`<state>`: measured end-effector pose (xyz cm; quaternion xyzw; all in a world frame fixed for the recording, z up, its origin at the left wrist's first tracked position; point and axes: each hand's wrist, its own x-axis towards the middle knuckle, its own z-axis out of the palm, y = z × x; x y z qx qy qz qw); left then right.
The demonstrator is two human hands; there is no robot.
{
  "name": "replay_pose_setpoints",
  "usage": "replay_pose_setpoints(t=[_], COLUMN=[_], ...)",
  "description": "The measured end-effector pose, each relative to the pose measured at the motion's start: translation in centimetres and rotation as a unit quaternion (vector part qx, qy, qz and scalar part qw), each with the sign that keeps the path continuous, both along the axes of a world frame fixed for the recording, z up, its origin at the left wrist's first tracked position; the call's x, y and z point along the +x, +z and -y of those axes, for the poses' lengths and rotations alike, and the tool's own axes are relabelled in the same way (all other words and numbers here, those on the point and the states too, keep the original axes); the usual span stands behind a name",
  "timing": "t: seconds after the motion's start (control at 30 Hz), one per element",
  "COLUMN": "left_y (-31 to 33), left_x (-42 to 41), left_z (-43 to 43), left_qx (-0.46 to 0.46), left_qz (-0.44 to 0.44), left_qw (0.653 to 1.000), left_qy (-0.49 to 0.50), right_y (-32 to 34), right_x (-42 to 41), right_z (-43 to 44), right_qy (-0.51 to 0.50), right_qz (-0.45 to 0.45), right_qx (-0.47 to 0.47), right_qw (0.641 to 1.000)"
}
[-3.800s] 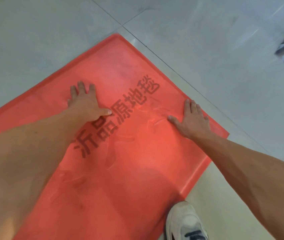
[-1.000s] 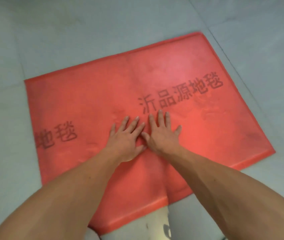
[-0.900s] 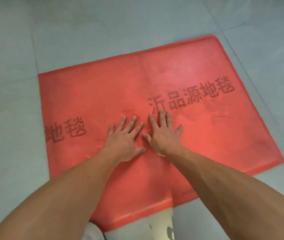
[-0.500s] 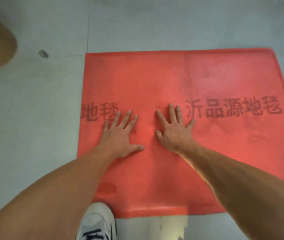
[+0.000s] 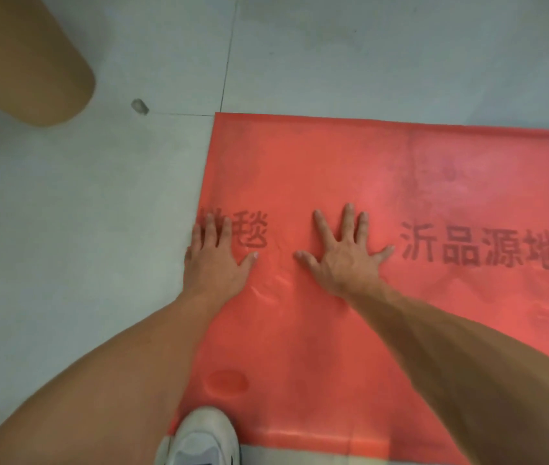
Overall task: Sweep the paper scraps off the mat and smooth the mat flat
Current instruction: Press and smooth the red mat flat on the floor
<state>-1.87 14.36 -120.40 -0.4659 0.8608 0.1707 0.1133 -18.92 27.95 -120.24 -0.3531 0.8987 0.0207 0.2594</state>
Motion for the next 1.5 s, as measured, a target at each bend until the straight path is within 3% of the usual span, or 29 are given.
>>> replay_pose_setpoints(t=[0.1,0.6,1.37,1.5], left_y=[0.1,0.8,1.6,2.3], left_x=[-0.3,0.0,-0.9,-2.0], left_z=[0.9,0.5,1.2,2.3], left_qx=[0.043,0.056,0.054,0.02], left_qz=[0.035,0.043,0.066,0.085], left_qw=[0.998,0.998,0.996,0.996], left_qy=[-0.014,-0.002,0.014,-0.023], right_y=[0.2,0.4,0.7,0.8], right_x=[-0.2,0.3,-0.4,-0.4], right_z=[-0.2,-0.8,0.0,0.1], right_qy=[-0.006,-0.008,-0.014,-0.014], right_qz=[0.01,0.021,0.038,0.04], right_qx=[0.006,0.01,0.009,0.012], right_qw=[1.0,1.0,0.999,0.999])
